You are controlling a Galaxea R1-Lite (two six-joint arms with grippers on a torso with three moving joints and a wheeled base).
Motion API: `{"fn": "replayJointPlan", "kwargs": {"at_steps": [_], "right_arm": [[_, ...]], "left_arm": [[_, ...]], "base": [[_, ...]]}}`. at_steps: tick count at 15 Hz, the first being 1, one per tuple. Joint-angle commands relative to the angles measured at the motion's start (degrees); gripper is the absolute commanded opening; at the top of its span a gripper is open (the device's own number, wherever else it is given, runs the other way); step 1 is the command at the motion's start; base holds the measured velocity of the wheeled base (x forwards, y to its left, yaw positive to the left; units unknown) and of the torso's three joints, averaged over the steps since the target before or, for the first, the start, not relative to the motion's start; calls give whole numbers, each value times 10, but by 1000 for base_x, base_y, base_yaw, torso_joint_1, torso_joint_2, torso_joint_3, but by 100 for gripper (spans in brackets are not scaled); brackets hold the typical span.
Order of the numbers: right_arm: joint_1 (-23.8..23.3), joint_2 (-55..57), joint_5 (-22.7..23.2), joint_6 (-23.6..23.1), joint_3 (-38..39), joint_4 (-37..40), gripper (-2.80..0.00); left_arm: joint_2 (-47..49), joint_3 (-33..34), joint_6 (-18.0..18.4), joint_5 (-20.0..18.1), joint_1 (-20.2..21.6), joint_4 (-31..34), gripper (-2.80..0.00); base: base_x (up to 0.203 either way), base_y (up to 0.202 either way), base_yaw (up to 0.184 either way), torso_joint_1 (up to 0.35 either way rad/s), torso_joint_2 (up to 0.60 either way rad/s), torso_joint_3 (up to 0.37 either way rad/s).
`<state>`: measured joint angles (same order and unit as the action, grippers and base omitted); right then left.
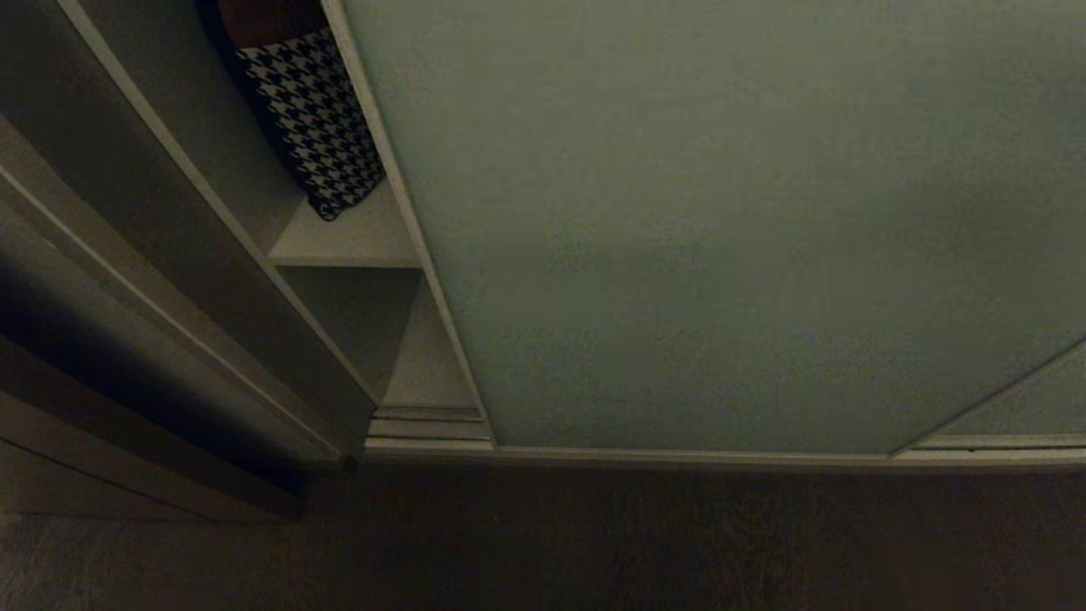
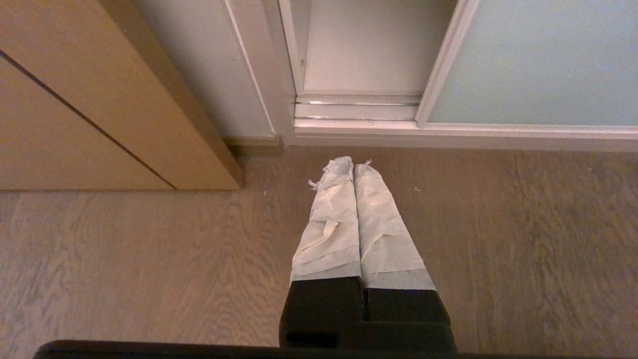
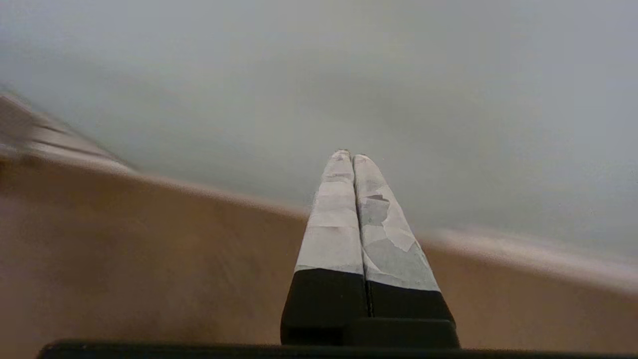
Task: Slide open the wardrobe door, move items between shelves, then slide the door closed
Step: Close the door
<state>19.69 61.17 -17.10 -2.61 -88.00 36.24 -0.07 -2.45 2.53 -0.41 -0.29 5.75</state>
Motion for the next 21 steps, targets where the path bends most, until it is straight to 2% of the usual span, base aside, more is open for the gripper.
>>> {"fn": "replayJointPlan", "kwargs": {"at_steps": [1, 3, 6, 8, 11, 14, 16, 18, 21], "right_arm": [[-92, -47, 10, 0, 14, 29, -280], [-224, -68, 43, 5, 57, 44, -280], [-457, -79, 117, 27, 132, 52, -280], [-595, -57, 187, 79, 153, 52, -280], [-728, 44, 243, 211, 118, 18, -280], [-802, 141, 275, 283, 38, -66, -280], [-835, 198, 332, 308, -17, -113, -280], [-844, 246, 386, 320, -70, -126, -280], [-847, 312, 489, 374, -150, -124, -280]], "left_arm": [[1, 0, 0, 0, -1, 0, -280], [1, 0, 0, 0, 0, 0, -280], [1, 0, 0, 0, 0, 0, -280], [1, 0, 0, 0, 0, 0, -280], [1, 0, 0, 0, 0, 0, -280], [1, 0, 0, 0, 0, 0, -280], [1, 0, 0, 0, -1, 0, -280], [1, 0, 0, 0, 0, 0, -280], [1, 0, 0, 0, 0, 0, -280]], "base": [[0, 0, 0, 0, 0, 0], [0, 0, 0, 0, 0, 0], [0, 0, 0, 0, 0, 0], [0, 0, 0, 0, 0, 0], [0, 0, 0, 0, 0, 0], [0, 0, 0, 0, 0, 0], [0, 0, 0, 0, 0, 0], [0, 0, 0, 0, 0, 0], [0, 0, 0, 0, 0, 0]]}}
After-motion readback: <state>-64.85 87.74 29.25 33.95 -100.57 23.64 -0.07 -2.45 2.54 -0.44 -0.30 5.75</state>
